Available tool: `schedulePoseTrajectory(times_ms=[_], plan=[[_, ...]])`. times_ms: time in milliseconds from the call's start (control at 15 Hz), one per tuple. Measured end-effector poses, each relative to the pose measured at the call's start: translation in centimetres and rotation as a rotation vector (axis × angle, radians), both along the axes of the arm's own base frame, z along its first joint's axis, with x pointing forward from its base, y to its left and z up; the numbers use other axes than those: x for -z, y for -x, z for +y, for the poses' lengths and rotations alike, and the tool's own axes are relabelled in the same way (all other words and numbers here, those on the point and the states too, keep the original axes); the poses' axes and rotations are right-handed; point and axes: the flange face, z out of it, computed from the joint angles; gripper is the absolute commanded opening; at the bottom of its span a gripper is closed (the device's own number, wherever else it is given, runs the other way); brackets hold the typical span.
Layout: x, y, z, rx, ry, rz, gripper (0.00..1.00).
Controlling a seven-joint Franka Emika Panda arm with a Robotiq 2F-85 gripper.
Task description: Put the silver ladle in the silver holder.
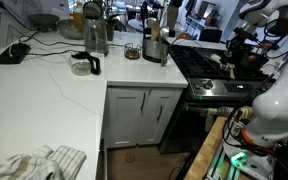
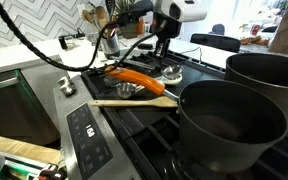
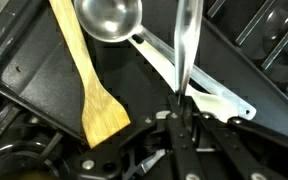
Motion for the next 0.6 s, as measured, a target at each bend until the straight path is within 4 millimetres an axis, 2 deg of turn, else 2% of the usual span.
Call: schedulePoseTrajectory(times_ms=[333,600], plan=[[-6.3,-0.3,1.9,-0.119,0.086,-0.092,0.03],[-11.4,-3.3,6.1,-0.237,0.198,-0.193,0.03]])
